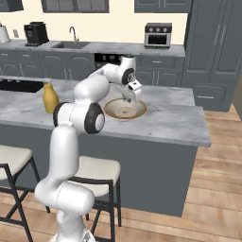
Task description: There are two ice cubes in the ice bowl. Place both ice cubes in the glass cup.
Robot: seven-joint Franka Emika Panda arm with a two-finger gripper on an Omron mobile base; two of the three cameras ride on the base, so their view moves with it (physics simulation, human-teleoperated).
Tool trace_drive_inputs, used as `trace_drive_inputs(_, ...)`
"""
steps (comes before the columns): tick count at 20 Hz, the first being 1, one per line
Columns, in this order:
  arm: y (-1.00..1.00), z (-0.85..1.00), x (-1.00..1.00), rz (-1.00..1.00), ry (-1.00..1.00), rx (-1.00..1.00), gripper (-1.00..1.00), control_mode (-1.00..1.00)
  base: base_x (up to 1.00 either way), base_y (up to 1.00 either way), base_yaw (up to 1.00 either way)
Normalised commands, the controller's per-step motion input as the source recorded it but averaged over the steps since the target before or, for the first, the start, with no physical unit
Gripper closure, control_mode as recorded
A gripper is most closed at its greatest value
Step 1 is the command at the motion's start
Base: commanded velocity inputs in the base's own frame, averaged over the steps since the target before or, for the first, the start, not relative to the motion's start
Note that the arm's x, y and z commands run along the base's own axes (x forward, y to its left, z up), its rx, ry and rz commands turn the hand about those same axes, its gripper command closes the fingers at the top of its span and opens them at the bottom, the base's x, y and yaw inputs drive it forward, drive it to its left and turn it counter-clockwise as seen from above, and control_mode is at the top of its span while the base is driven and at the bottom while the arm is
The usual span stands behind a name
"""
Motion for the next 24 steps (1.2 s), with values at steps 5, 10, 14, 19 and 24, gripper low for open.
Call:
trace_drive_inputs(5,0.56,0.55,-0.99,0.0,0.0,0.06,1.0,-1.0,0.0,0.0,0.0)
trace_drive_inputs(10,0.69,0.5,-0.88,0.0,0.03,0.02,1.0,-1.0,0.0,0.0,0.0)
trace_drive_inputs(14,0.56,0.71,-0.28,0.0,0.02,0.03,1.0,-1.0,0.0,0.0,0.0)
trace_drive_inputs(19,0.54,0.37,0.0,0.0,0.07,0.0,1.0,-1.0,0.0,0.0,0.0)
trace_drive_inputs(24,0.59,0.0,0.04,0.0,0.05,0.0,1.0,-1.0,0.0,0.0,0.0)
